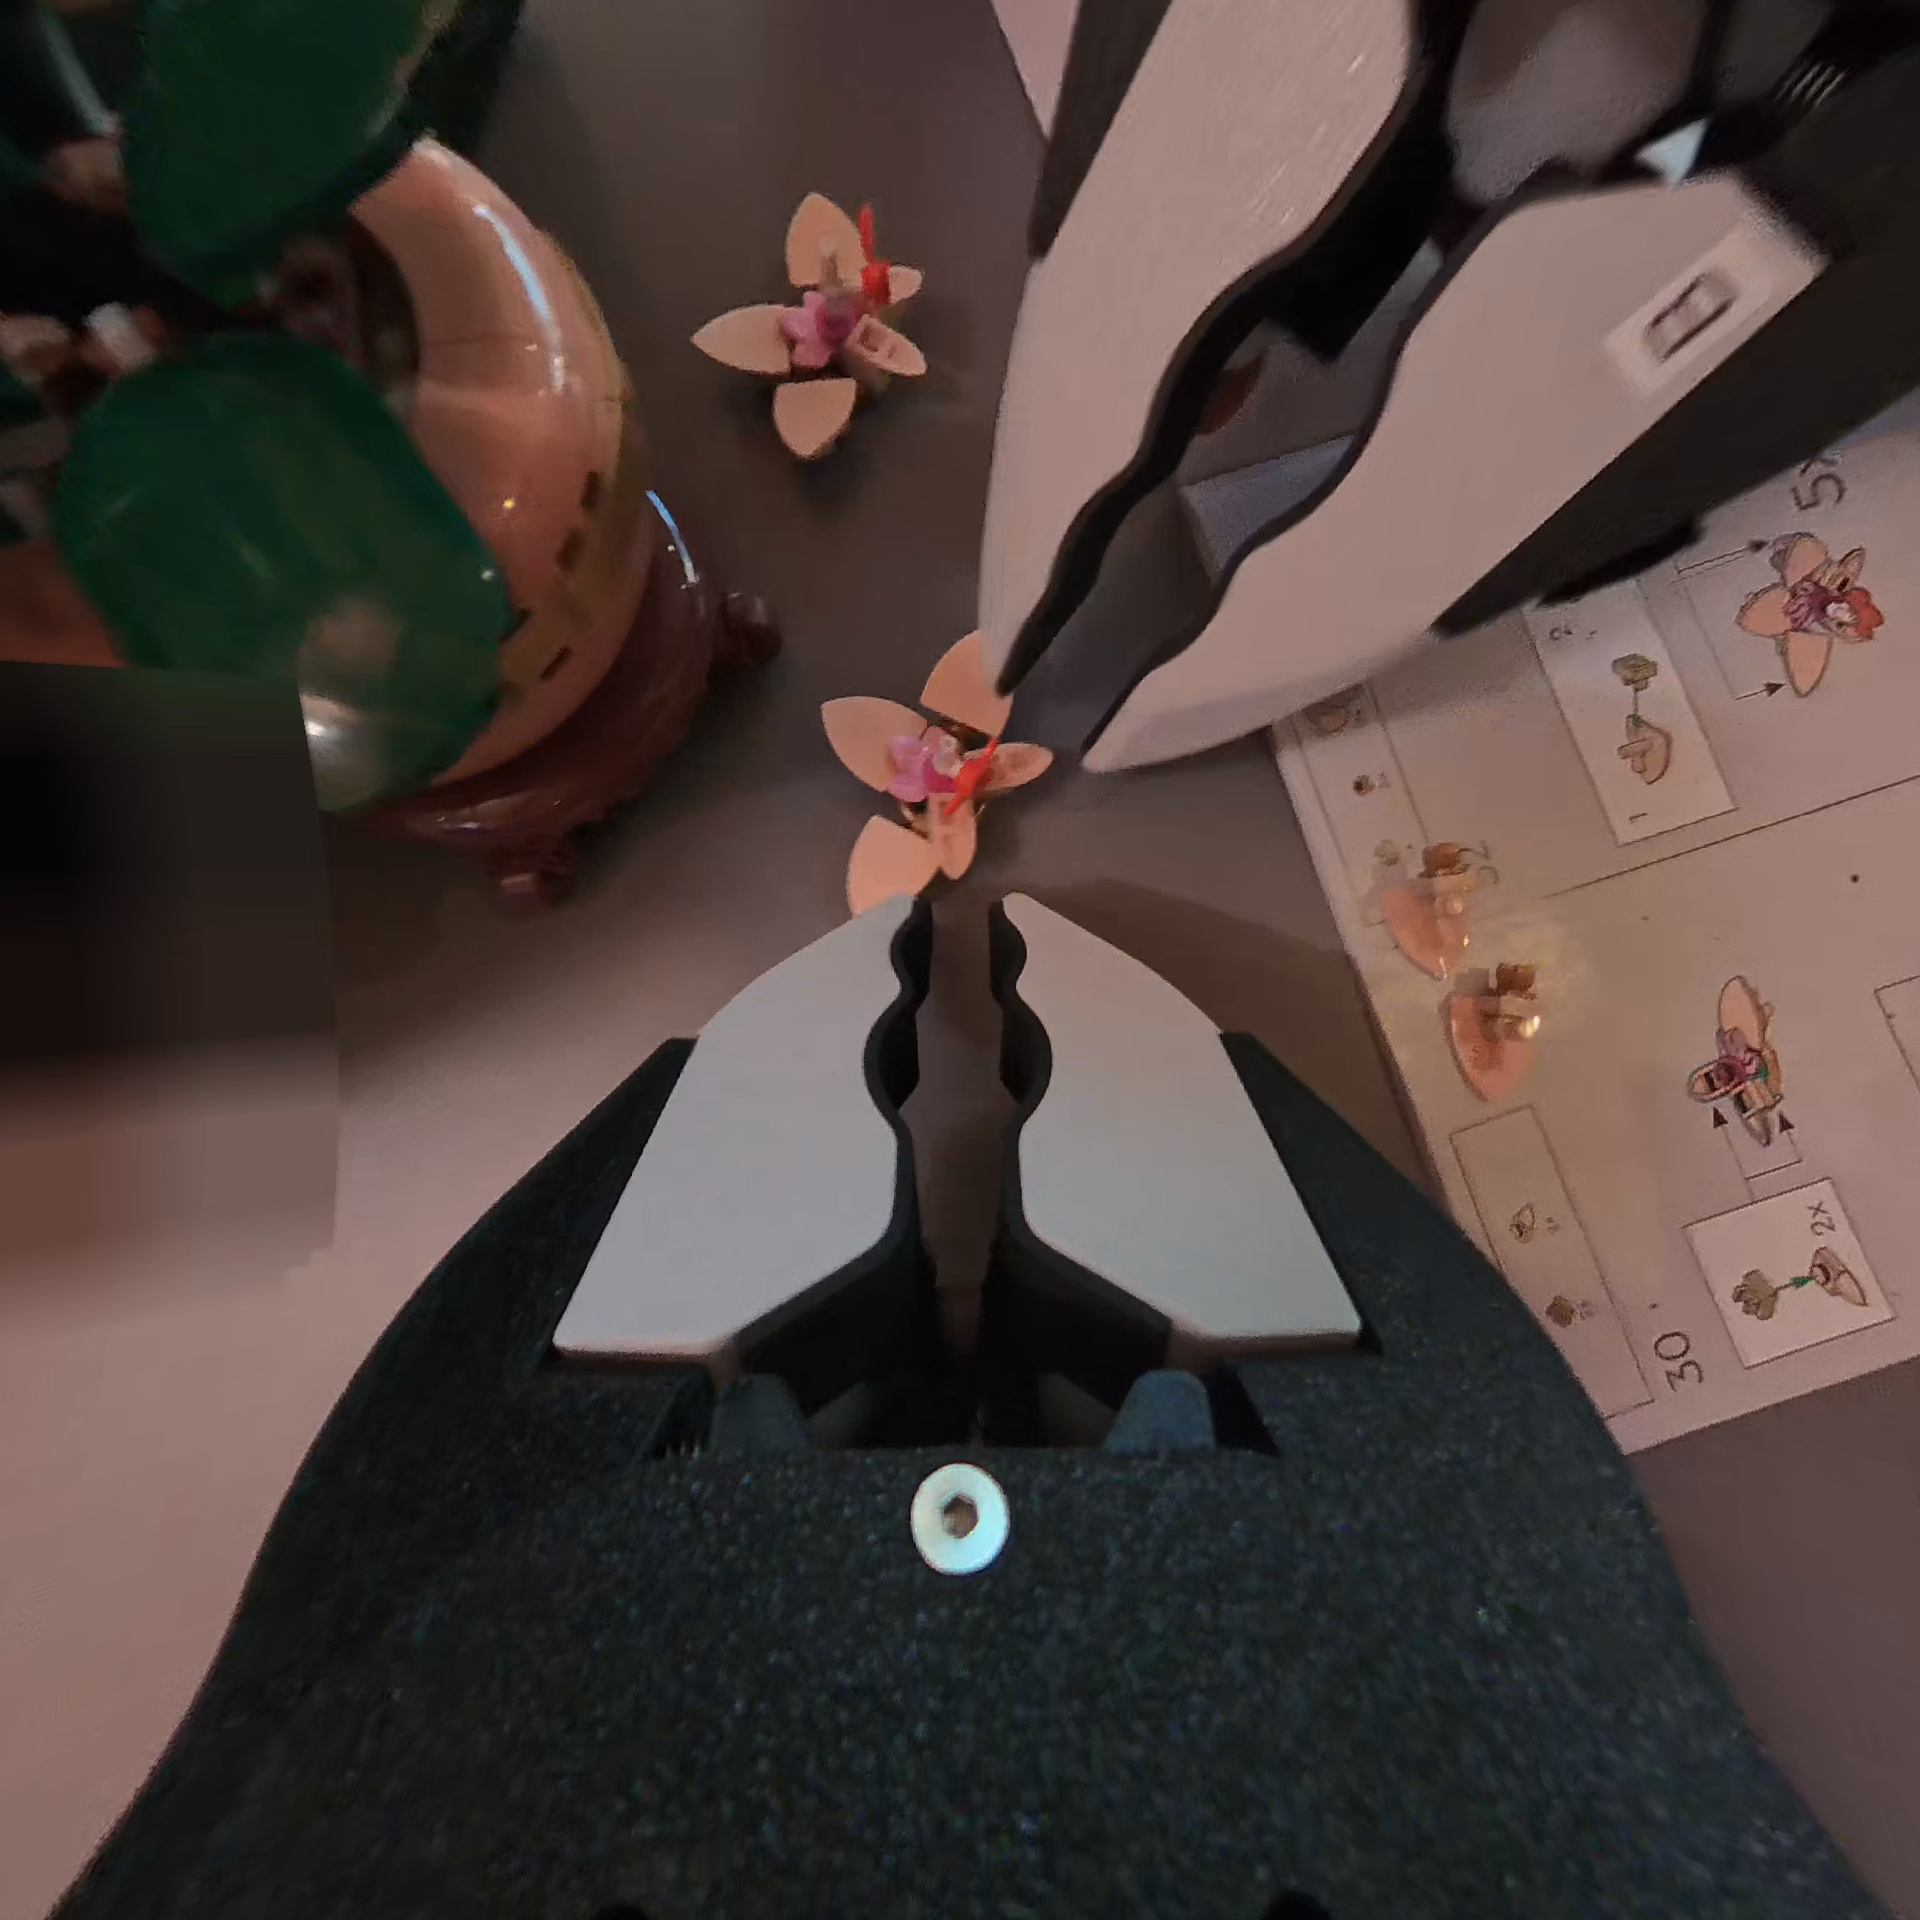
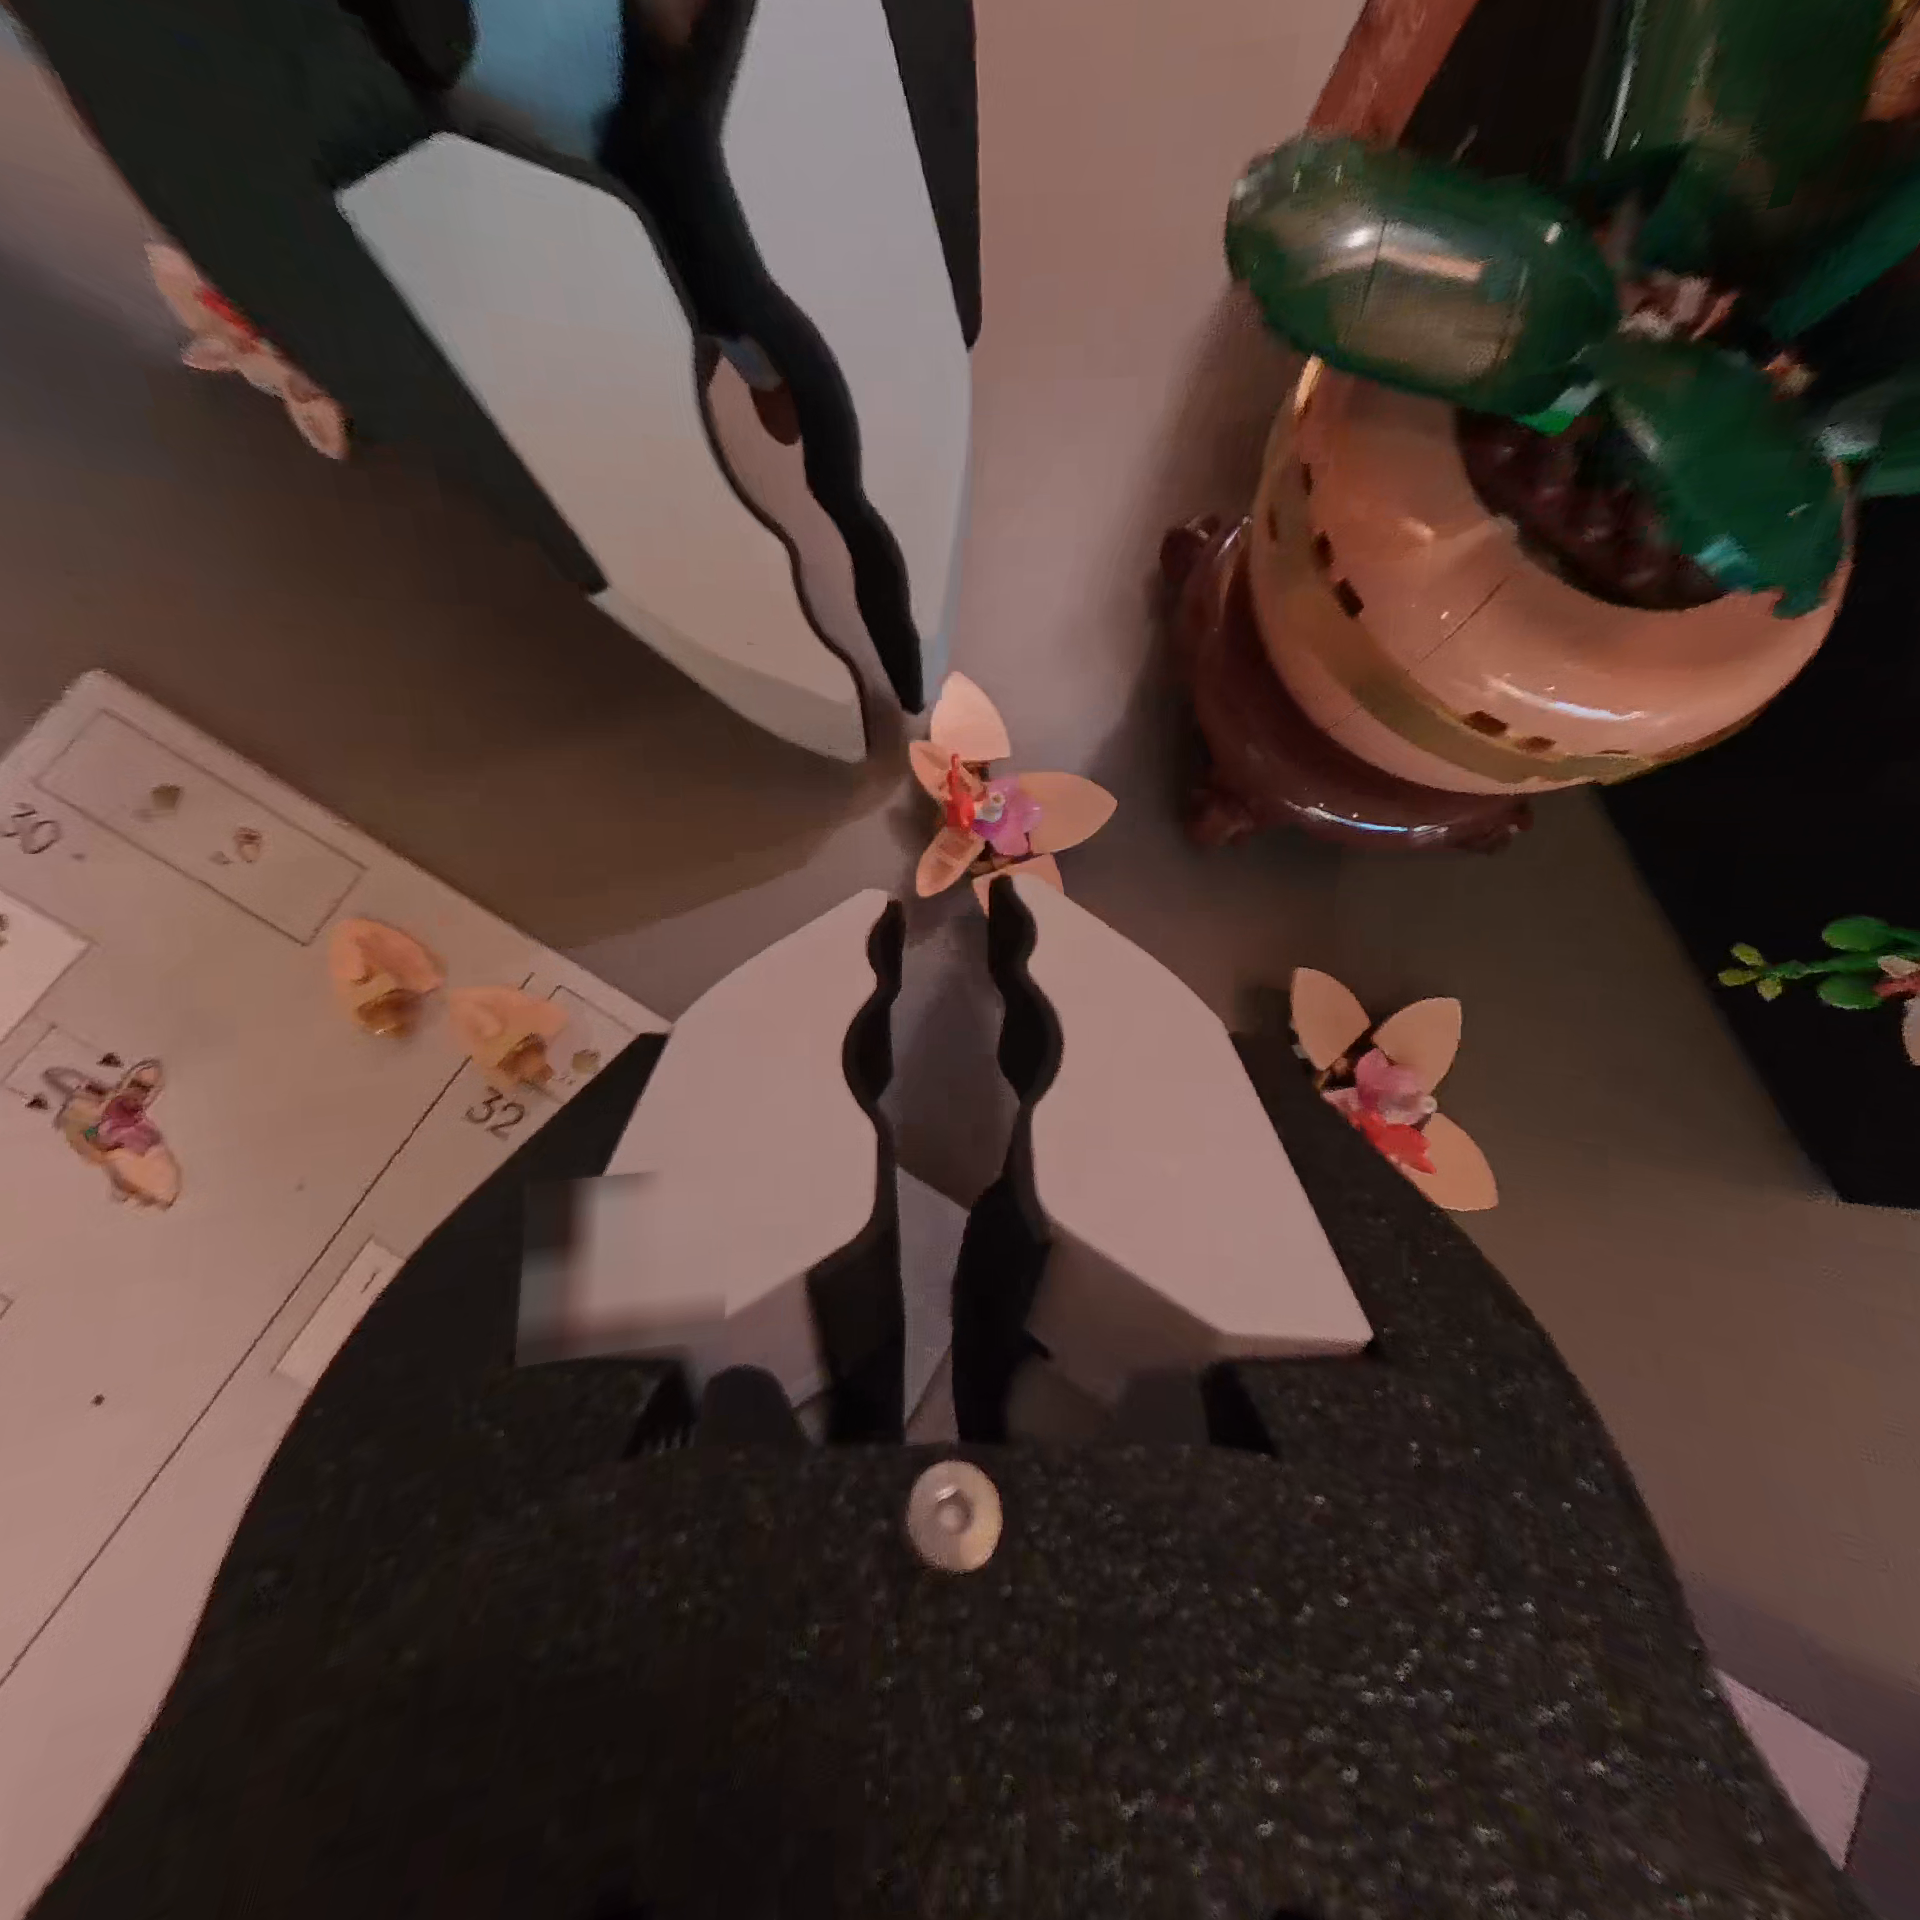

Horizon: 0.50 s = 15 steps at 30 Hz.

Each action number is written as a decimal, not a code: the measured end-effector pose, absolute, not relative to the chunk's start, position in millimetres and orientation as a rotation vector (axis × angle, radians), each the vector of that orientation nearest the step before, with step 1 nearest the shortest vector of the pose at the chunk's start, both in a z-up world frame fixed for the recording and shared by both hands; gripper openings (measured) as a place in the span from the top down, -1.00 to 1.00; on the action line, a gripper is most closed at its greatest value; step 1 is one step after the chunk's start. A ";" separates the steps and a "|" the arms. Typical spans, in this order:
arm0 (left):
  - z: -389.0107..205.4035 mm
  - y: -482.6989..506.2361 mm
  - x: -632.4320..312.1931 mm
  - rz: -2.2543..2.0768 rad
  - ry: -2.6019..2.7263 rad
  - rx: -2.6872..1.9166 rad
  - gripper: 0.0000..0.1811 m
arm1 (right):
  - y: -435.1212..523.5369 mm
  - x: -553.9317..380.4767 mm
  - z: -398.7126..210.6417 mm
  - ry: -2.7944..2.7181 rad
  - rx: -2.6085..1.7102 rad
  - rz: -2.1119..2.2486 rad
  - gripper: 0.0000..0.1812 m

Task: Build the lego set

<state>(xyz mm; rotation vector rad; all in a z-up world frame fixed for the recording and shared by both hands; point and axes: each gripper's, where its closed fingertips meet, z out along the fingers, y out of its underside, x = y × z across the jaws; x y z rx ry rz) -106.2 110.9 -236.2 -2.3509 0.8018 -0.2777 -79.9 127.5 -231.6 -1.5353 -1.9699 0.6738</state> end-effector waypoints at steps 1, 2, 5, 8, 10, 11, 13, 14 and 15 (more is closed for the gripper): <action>-237.6 111.9 -103.3 -0.288 0.807 -2.352 0.90 | 126.9 -81.8 -236.3 -1.977 -1.553 0.670 0.82; -238.8 113.4 -101.2 -0.295 0.807 -2.352 0.91 | 124.9 -85.1 -236.7 -1.965 -1.558 0.700 0.84; -241.3 115.4 -98.8 -0.297 0.806 -2.364 0.91 | 125.3 -87.3 -237.7 -1.951 -1.598 0.720 0.92; -240.4 116.1 -97.1 -0.292 0.820 -2.360 0.91 | 126.2 -87.7 -237.6 -1.949 -1.600 0.713 0.92; -240.1 117.0 -102.5 -0.251 0.812 -2.380 0.91 | 126.5 -87.1 -237.1 -1.955 -1.599 0.704 0.91; -237.2 120.5 -107.8 -0.200 0.810 -2.360 0.91 | 127.3 -86.7 -236.6 -1.956 -1.596 0.697 0.91; -230.4 128.4 -113.9 -0.114 0.839 -2.280 0.88 | 128.1 -86.2 -236.2 -1.956 -1.596 0.698 0.92; -229.3 129.0 -111.3 -0.113 0.867 -2.249 0.87 | 128.3 -86.2 -236.6 -1.958 -1.601 0.698 0.92; -230.4 128.4 -108.9 -0.115 0.883 -2.247 0.86 | 128.6 -86.4 -237.0 -1.959 -1.605 0.699 0.92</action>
